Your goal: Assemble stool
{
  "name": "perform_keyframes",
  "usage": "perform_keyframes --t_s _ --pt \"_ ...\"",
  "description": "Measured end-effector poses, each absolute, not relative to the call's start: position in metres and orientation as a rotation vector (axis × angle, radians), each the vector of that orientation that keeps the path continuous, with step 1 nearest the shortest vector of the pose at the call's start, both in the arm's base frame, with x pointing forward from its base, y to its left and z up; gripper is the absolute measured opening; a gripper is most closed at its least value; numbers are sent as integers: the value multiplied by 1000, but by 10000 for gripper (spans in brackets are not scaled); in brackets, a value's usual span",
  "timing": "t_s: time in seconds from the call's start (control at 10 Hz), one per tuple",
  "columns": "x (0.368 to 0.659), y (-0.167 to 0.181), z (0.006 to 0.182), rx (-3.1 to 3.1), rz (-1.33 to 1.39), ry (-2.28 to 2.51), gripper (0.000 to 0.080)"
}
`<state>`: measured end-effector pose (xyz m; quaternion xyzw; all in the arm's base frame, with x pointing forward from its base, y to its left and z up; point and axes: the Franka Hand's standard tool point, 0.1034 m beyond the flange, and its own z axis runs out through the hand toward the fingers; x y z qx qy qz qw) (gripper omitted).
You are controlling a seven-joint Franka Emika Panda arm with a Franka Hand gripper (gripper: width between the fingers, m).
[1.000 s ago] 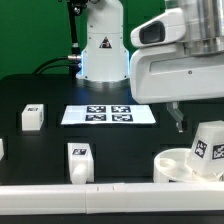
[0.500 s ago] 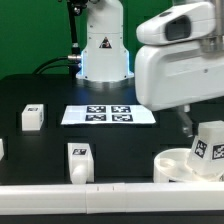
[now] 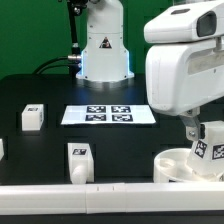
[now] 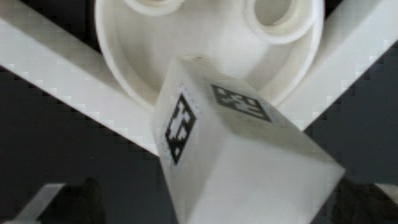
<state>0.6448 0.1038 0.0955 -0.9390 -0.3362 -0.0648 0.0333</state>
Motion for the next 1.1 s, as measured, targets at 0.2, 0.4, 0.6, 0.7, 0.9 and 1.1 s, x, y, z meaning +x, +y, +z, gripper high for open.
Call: perform_keyframes --t_s 0.2,0.4,0.6,0.7,0.9,1.1 --pt "644 107 101 -2767 -215 -1480 649" --pt "641 107 99 -2584 -173 -1866 649" --pt "639 107 96 -2444 -136 -2101 649" --pt "638 107 92 -2353 -112 -2225 649" --pt "634 103 77 -2184 -54 -2391 649" --pt "634 102 74 -2191 -39 -2385 649"
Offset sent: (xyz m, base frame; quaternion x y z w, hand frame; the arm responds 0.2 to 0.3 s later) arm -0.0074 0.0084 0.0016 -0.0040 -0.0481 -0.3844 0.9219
